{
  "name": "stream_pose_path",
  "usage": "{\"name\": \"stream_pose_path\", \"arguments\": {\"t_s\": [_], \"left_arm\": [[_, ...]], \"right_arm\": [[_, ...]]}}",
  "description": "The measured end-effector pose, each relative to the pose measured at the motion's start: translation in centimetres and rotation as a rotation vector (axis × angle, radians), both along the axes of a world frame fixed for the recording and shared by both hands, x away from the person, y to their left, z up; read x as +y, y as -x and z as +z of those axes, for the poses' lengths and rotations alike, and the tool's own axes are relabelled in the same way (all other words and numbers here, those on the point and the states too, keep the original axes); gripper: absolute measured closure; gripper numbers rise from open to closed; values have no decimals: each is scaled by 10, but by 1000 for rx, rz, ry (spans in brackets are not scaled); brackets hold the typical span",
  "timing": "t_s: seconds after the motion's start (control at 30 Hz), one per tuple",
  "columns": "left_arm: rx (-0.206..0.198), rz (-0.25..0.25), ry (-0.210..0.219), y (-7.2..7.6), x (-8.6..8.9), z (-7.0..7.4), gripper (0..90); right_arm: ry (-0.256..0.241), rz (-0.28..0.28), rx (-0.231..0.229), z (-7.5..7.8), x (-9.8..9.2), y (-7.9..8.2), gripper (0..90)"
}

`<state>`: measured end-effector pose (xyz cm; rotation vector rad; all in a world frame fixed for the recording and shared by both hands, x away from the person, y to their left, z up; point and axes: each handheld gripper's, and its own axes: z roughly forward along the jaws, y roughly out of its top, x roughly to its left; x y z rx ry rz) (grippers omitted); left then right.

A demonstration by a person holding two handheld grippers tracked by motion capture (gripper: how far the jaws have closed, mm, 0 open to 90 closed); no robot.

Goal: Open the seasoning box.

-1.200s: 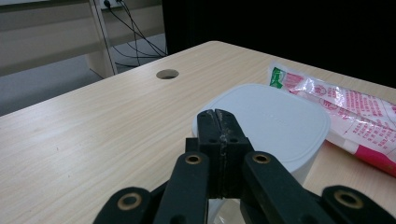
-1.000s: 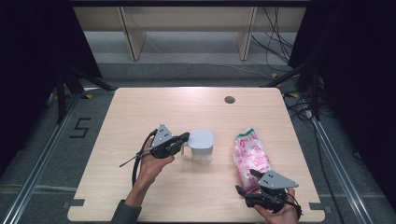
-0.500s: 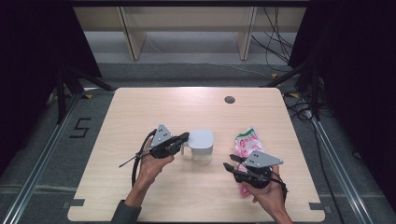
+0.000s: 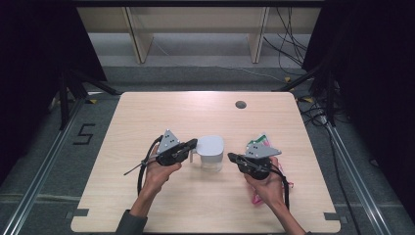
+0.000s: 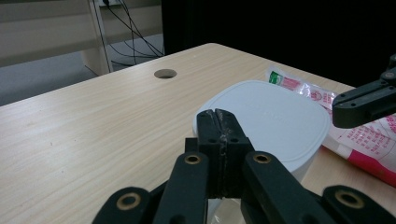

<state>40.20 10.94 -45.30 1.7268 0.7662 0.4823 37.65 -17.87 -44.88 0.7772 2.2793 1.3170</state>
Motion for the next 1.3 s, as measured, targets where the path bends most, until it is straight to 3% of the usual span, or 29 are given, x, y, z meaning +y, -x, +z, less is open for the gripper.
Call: {"name": "stream_pose_path", "arguments": {"t_s": [0.1, 0.13, 0.33, 0.43, 0.53, 0.57, 0.63, 0.67, 0.77, 0.83, 0.87, 0.9, 1.0, 1.1, 1.17, 1.3], "left_arm": [[-1, 0, -1, 0, 0, 0, 890], [1, 4, -8, 0, 1, 0, 890], [-3, 5, -17, -1, 3, -1, 888], [-1, 4, -9, -1, 3, -1, 887], [-4, 0, -15, -1, 3, 0, 887], [-4, -1, -13, -1, 3, -1, 887], [-4, -3, -12, -1, 3, -1, 887], [-4, -2, -16, -1, 4, -1, 886], [1, -7, -13, 0, 5, -1, 870], [3, -10, -23, -1, 7, -1, 864], [7, -5, -15, -1, 7, -3, 851], [14, 0, -20, -1, 8, -3, 841], [11, -2, -10, -1, 10, -2, 769], [4, -20, -22, 3, 15, 2, 620], [2, -30, -47, 7, 18, 4, 577], [13, -29, -77, 11, 27, 1, 485]], "right_arm": [[2, -2, 2, -3, 6, -2, 900], [10, 4, 24, -3, 6, -2, 900], [19, 22, -11, -3, 10, -6, 900], [9, 15, 6, 0, 12, -5, 900], [17, 42, -34, 2, 14, -6, 900], [-12, 16, 8, 2, 17, -3, 900], [17, 28, -14, 3, 17, -4, 900], [11, 22, -5, 3, 18, -4, 900], [7, 30, -38, 5, 18, -5, 900], [-8, 36, -23, 6, 20, -6, 900], [2, 42, -7, 6, 20, -6, 900], [8, 36, -28, 6, 21, -7, 900], [23, 23, -34, 9, 23, -4, 900], [22, 35, -58, 11, 26, -5, 900], [23, 32, -46, 12, 28, -3, 900], [41, 66, -84, 16, 33, -5, 900]]}}
